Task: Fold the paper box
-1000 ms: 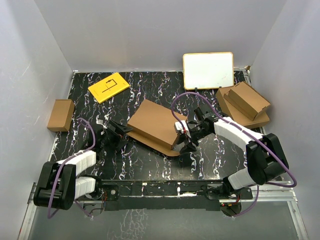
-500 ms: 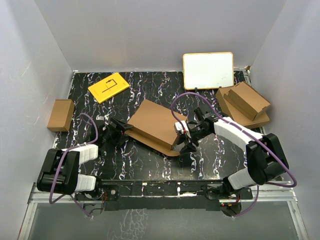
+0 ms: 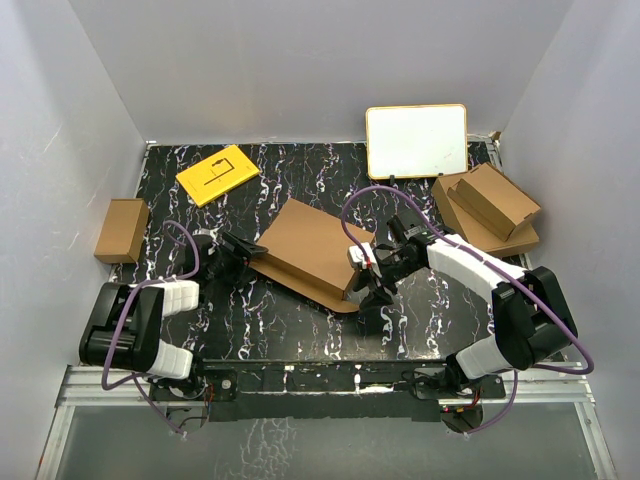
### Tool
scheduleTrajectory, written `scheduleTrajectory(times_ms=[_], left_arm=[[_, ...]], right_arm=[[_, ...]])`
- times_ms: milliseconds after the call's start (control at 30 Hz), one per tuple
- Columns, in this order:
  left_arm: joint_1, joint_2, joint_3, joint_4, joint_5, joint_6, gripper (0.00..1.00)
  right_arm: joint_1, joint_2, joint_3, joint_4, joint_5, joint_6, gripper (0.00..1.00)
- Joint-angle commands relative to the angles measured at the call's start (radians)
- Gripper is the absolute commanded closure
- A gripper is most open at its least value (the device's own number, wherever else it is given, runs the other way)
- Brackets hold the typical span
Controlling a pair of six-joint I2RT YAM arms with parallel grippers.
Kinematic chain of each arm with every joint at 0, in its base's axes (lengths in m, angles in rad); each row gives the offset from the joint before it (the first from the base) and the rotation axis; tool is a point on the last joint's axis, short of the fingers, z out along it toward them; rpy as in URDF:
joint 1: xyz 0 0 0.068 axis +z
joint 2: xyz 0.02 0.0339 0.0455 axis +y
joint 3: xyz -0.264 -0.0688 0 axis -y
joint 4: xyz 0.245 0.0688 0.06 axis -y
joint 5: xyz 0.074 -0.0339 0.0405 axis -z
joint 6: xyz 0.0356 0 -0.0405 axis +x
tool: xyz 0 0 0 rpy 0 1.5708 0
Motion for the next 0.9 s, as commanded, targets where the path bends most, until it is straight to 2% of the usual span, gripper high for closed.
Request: scheduleTrajectory(times_ms=[0,300,367,867], left_arm=[[-0.005,0.012,0.036,-0.005,-0.012,0.014,0.31],[-0.005,0.017,0.062,-0.066,-0.018,0.024,0.34],[-0.004,0.016,0.067,-0.078,-0.017,0.029,0.38],[-0.004,0.016,0.087,-0.122,-0.019,0.039,0.43]], right_arm=[[0.008,-0.013,-0.005,0.019,-0.051,-0.043,0.48],[0.012,-0.01,-0.004,0.018,-0.047,-0.044,0.48],[0.013,-0.01,-0.004,0.018,-0.046,-0.044,0.48],[0.015,-0.013,-0.003,0.015,-0.044,-0.045,0.48]])
